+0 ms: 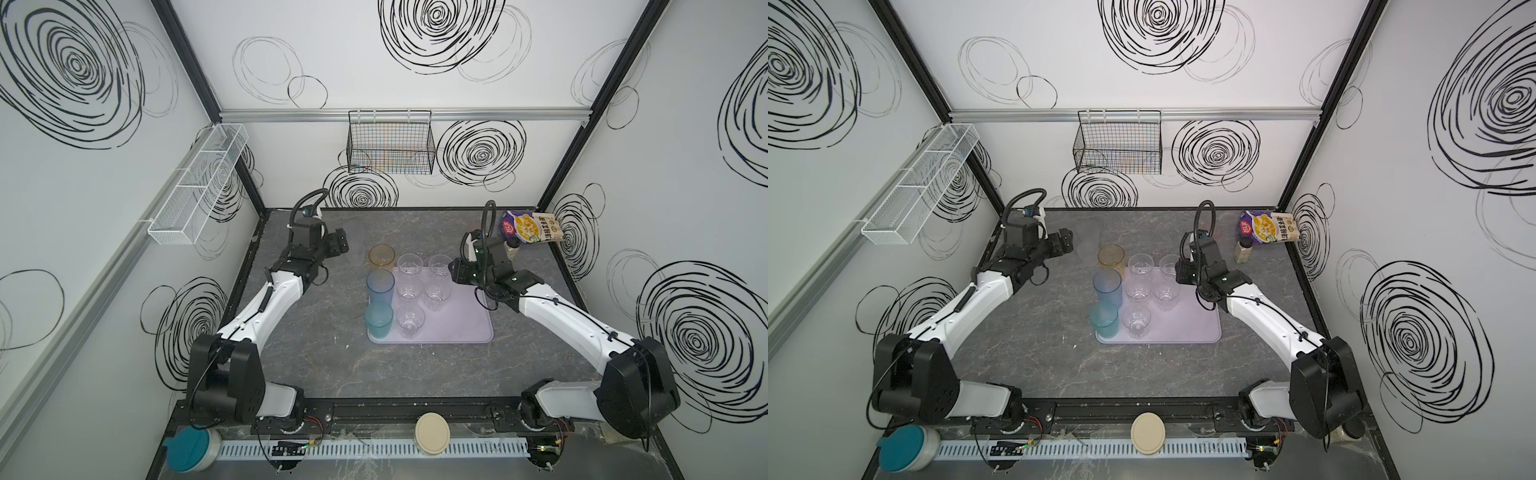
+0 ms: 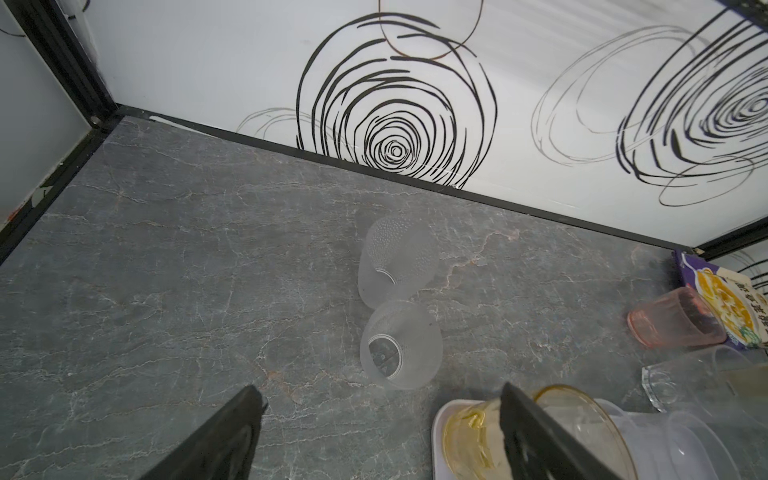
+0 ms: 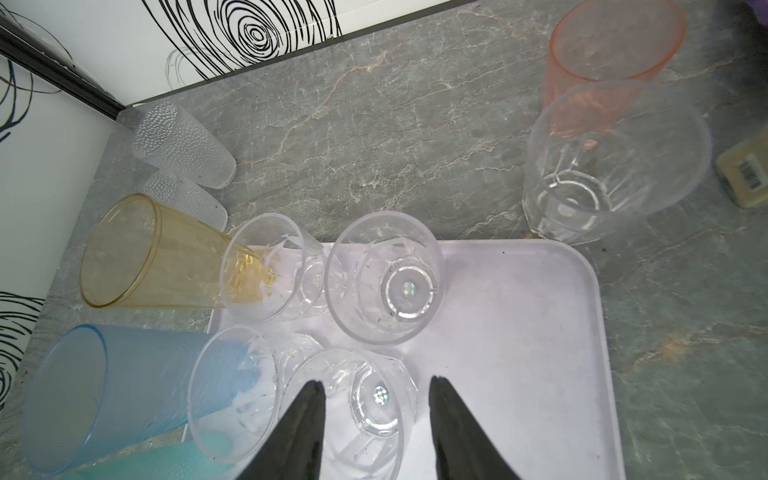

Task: Place the glasses into the tray

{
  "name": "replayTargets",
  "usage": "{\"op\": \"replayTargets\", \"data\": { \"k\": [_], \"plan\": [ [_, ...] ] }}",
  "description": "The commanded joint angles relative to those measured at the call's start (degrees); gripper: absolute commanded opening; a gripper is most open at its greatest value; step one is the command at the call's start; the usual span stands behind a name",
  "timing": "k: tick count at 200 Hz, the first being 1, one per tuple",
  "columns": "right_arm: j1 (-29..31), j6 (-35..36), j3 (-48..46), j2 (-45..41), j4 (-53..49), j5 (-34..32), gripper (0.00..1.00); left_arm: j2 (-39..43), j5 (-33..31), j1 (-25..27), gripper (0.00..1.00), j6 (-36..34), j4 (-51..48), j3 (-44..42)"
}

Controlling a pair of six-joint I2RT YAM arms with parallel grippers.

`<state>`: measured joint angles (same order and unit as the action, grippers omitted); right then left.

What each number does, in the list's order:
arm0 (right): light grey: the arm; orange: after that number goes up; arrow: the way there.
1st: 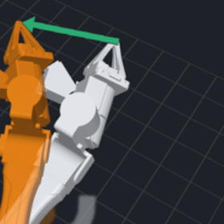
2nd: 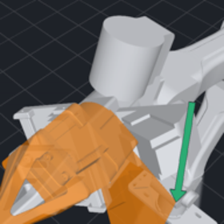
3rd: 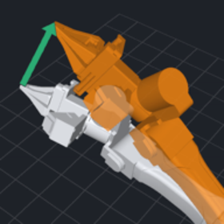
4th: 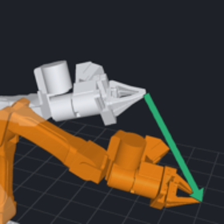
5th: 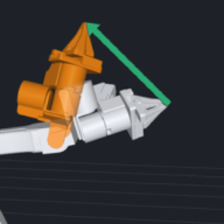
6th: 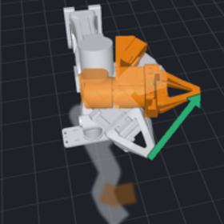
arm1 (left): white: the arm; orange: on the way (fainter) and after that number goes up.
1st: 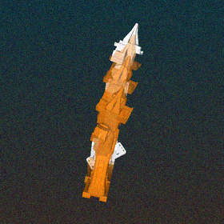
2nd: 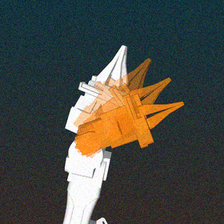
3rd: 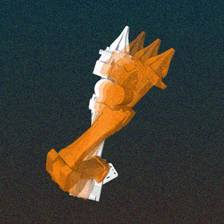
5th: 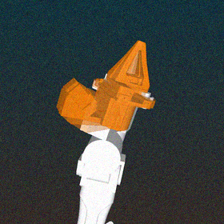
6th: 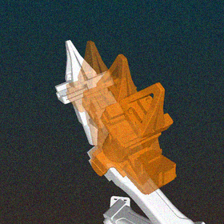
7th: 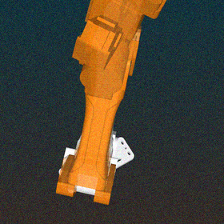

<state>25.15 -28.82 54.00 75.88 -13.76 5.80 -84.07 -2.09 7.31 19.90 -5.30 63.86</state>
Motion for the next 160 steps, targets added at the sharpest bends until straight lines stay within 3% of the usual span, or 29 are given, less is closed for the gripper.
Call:
{"op": "replayTargets", "data": {
  "k": [1,42,103,160],
  "plan": [
    [0.6,-1.4,1.4,-1.5,0.8,-1.4,0.47,-5.7,0.0,-1.0,0.91,-2.7,-1.5,6.3],
    [-0.2,1.0,-2.8,-5.4,-1.0,-4.4,0.48,-14.8,1.0,-2.3,0.89,-3.4,-3.1,12.6],
    [-2.1,2.3,-4.2,-6.2,-0.7,-4.0,0.49,-23.9,6.8,-1.7,0.74,-3.5,-5.5,20.8],
    [-2.8,2.8,-5.0,-6.2,0.0,-3.2,0.49,-30.0,2.5,-1.1,0.69,-7.3,-11.1,28.7]
  ]
}}
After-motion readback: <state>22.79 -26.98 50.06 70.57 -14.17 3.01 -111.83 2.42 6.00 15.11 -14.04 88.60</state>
